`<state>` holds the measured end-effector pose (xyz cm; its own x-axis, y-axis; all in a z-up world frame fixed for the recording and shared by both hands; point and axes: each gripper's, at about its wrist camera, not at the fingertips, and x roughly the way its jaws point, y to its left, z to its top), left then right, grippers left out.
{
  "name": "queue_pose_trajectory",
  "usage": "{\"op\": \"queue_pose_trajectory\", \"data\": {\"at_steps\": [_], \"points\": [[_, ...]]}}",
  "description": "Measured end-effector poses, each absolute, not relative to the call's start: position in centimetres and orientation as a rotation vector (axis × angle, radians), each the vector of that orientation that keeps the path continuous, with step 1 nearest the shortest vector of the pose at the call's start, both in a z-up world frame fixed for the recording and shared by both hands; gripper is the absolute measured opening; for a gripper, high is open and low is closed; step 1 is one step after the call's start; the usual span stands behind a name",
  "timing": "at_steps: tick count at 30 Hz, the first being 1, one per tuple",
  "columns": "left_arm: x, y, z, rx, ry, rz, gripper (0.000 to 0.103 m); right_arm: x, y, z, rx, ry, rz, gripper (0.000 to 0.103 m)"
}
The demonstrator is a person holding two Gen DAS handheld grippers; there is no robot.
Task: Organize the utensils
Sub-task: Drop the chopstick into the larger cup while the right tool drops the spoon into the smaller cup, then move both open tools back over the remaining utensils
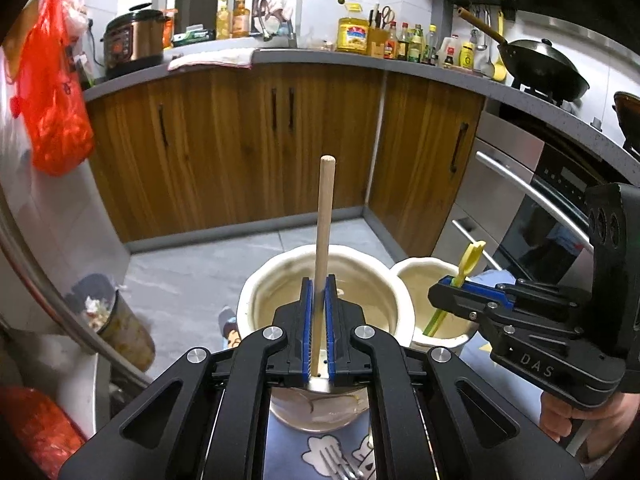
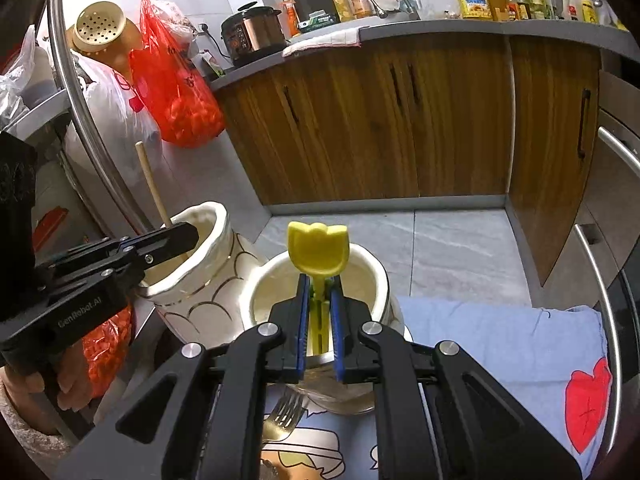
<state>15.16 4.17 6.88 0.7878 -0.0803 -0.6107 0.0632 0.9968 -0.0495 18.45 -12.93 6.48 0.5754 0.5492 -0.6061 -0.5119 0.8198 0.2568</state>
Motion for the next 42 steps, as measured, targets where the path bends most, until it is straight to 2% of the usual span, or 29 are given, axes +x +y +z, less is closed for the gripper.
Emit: {"op": "queue_pose_trajectory", "data": {"at_steps": [1, 3, 9, 14, 16, 18, 22, 24, 28, 30, 32, 38, 42], "points": [[15.1, 4.1, 6.9, -0.026, 0.658, -0.077, 0.009, 18.6, -12.7, 6.6, 0.054, 0.73, 0.622, 0.01], [15.1, 4.1, 6.9, -0.022, 0.655, -0.077, 0.019, 18.6, -12.7, 6.5, 0.053, 0.73, 0.623, 0.01], [15.0, 4.1, 7.0, -0.026, 0.648, -0.085, 0.025, 18.5, -12.6, 6.5, 0.044, 0.726, 0.619, 0.012], [14.6, 4.2, 7.4, -0.04, 0.634, -0.085, 0.03, 18.1, -12.7, 6.8, 0.03, 0.706, 0.623, 0.028], [14.2, 4.3, 7.7, -0.042, 0.619, -0.087, 0.034, 17.7, -12.9, 6.9, 0.02, 0.692, 0.623, 0.032], [13.6, 4.4, 8.0, -0.046, 0.6, -0.085, 0.048, 17.3, -13.1, 7.2, 0.014, 0.679, 0.623, 0.036], [11.9, 4.8, 8.5, -0.074, 0.569, -0.083, 0.061, 16.3, -14.0, 7.7, -0.001, 0.645, 0.603, 0.045], [11.2, 5.0, 8.7, -0.079, 0.555, -0.076, 0.077, 15.6, -14.5, 8.0, -0.014, 0.629, 0.592, 0.057], [9.2, 4.8, 9.1, -0.055, 0.529, -0.037, 0.093, 13.7, -15.5, 8.6, -0.053, 0.591, 0.577, 0.075], [8.3, 4.7, 9.1, -0.044, 0.524, -0.023, 0.095, 12.6, -16.0, 8.9, -0.073, 0.568, 0.571, 0.09], [7.4, 4.5, 8.8, -0.026, 0.529, -0.006, 0.097, 11.1, -16.6, 9.2, -0.096, 0.536, 0.557, 0.098], [4.4, 3.4, 7.9, 0.077, 0.52, 0.069, 0.098, 7.0, -17.9, 9.2, -0.205, 0.458, 0.415, 0.098], [2.7, 3.1, 7.2, 0.111, 0.524, 0.066, 0.098, 5.7, -18.8, 8.3, -0.227, 0.475, 0.387, 0.098]]}}
